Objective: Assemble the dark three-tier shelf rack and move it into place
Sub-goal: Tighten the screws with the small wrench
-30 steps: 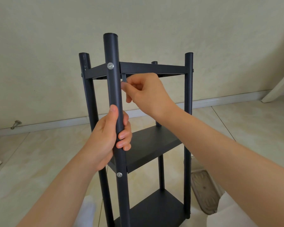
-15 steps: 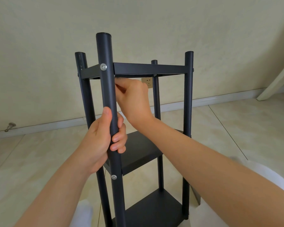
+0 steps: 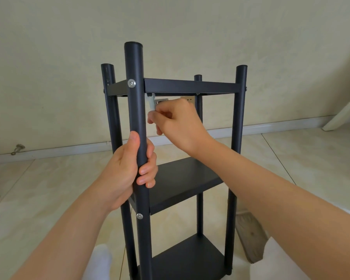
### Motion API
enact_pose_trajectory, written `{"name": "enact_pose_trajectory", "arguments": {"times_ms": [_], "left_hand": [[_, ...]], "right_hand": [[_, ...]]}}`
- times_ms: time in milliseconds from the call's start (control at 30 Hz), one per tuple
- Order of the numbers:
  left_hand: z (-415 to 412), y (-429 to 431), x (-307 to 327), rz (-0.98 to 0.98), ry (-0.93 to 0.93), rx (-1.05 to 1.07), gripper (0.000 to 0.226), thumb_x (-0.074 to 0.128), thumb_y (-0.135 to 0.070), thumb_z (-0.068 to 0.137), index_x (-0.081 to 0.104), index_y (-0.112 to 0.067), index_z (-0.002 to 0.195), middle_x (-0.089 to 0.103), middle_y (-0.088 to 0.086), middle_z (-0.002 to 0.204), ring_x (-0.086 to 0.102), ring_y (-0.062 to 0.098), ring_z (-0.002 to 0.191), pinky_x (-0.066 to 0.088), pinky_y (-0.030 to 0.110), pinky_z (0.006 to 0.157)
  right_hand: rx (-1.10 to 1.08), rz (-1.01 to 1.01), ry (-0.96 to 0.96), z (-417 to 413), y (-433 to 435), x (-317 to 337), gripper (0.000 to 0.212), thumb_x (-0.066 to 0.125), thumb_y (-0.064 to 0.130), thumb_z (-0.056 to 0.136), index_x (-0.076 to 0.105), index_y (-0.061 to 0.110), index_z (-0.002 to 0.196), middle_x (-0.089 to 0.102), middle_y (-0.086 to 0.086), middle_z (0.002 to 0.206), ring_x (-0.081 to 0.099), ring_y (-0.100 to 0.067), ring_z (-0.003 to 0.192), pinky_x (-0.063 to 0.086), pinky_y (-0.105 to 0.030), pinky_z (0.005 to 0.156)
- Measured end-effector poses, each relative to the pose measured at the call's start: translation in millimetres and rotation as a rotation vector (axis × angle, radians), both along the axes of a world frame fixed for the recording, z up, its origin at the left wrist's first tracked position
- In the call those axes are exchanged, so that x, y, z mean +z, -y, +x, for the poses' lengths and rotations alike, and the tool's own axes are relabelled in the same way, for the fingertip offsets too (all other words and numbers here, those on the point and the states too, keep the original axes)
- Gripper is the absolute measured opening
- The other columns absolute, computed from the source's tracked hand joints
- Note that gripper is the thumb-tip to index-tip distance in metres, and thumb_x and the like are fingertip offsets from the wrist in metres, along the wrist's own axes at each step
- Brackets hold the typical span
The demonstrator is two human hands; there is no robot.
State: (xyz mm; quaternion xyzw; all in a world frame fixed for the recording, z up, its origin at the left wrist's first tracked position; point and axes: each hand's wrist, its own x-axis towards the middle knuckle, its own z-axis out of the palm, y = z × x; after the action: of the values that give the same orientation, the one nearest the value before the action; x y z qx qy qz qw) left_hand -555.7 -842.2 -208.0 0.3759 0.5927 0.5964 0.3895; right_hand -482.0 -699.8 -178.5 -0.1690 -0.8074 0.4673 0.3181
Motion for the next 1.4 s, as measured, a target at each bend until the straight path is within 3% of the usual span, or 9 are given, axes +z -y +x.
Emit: {"name": "enact_pose_trajectory", "arguments": {"times_ms": [267, 433, 667, 867, 967, 1067, 1167, 1300, 1400], "left_hand": [[-10, 1, 0, -0.015, 0.021, -0.024, 0.056, 0.042, -0.08, 0.075, 0.055, -0.026, 0.066, 0.034, -0.004, 0.053, 0.029, 0.01, 0.041, 0.042, 0.023, 0.048], [-10, 0, -1, -0.016, 0.015, -0.027, 0.058, 0.043, -0.081, 0.073, 0.054, -0.025, 0.067, 0.034, -0.004, 0.053, 0.029, 0.011, 0.041, 0.042, 0.024, 0.047], [-10, 0, -1, -0.018, 0.012, -0.031, 0.056, 0.042, -0.081, 0.074, 0.055, -0.026, 0.066, 0.034, -0.004, 0.053, 0.03, 0.01, 0.041, 0.043, 0.023, 0.047], [-10, 1, -1, -0.025, 0.023, -0.033, 0.057, 0.037, -0.079, 0.08, 0.054, -0.026, 0.066, 0.033, -0.004, 0.053, 0.029, 0.01, 0.041, 0.042, 0.023, 0.047], [-9, 1, 0, -0.021, 0.029, -0.045, 0.057, 0.04, -0.079, 0.077, 0.054, -0.025, 0.067, 0.033, -0.004, 0.053, 0.029, 0.01, 0.041, 0.042, 0.024, 0.047], [-7, 0, 0, -0.02, 0.028, -0.063, 0.059, 0.039, -0.081, 0.08, 0.054, -0.025, 0.067, 0.033, -0.004, 0.053, 0.029, 0.01, 0.041, 0.041, 0.024, 0.047], [-7, 0, 0, -0.023, 0.026, -0.072, 0.056, 0.041, -0.078, 0.077, 0.053, -0.025, 0.068, 0.033, -0.004, 0.053, 0.029, 0.01, 0.041, 0.041, 0.023, 0.047], [-6, 0, -1, -0.021, 0.018, -0.09, 0.056, 0.042, -0.078, 0.076, 0.052, -0.023, 0.069, 0.033, -0.003, 0.053, 0.028, 0.011, 0.041, 0.041, 0.024, 0.047], [-6, 0, 0, -0.029, 0.022, -0.083, 0.057, 0.042, -0.079, 0.075, 0.052, -0.023, 0.068, 0.033, -0.003, 0.053, 0.028, 0.011, 0.041, 0.041, 0.024, 0.046]], "right_hand": [[0.062, -0.011, 0.054, 18, -2, 21, 0.031, 0.06, 0.014, 0.094, 0.068, 0.012, 0.064, 0.048, -0.007, 0.056, 0.037, -0.012, 0.052, 0.036, -0.025, 0.056], [0.042, 0.002, 0.06, 15, 2, 20, 0.03, 0.06, 0.015, 0.093, 0.07, 0.011, 0.065, 0.06, 0.005, 0.052, 0.046, -0.002, 0.046, 0.039, -0.016, 0.052], [-0.045, 0.035, -0.017, 5, 5, 18, 0.031, 0.058, 0.017, 0.097, 0.076, 0.005, 0.074, 0.07, 0.008, 0.061, 0.055, -0.002, 0.053, 0.046, -0.012, 0.062], [-0.075, 0.112, -0.099, -8, 11, 6, 0.032, 0.057, 0.015, 0.099, 0.075, 0.001, 0.077, 0.07, 0.004, 0.065, 0.062, -0.01, 0.056, 0.051, -0.022, 0.071], [-0.115, 0.175, -0.212, -15, 12, -3, 0.031, 0.058, 0.011, 0.098, 0.073, -0.002, 0.075, 0.071, 0.001, 0.066, 0.066, -0.013, 0.058, 0.05, -0.019, 0.067], [-0.16, 0.227, -0.298, -22, 12, -10, 0.031, 0.061, 0.006, 0.096, 0.067, -0.004, 0.067, 0.06, 0.011, 0.059, 0.061, -0.002, 0.052, 0.045, -0.012, 0.06], [-0.221, 0.287, -0.373, -26, 12, -13, 0.032, 0.064, 0.001, 0.092, 0.063, -0.002, 0.06, 0.037, 0.027, 0.053, 0.048, 0.012, 0.046, 0.034, -0.003, 0.055], [-0.274, 0.356, -0.388, -25, 10, -12, 0.031, 0.066, 0.003, 0.091, 0.061, -0.001, 0.06, 0.034, 0.015, 0.048, 0.036, -0.013, 0.045, 0.028, -0.006, 0.051], [-0.251, 0.405, -0.322, -23, 7, -12, 0.033, 0.062, 0.005, 0.093, 0.06, -0.004, 0.062, 0.048, -0.001, 0.049, 0.038, -0.023, 0.046, 0.036, -0.023, 0.051]]}}
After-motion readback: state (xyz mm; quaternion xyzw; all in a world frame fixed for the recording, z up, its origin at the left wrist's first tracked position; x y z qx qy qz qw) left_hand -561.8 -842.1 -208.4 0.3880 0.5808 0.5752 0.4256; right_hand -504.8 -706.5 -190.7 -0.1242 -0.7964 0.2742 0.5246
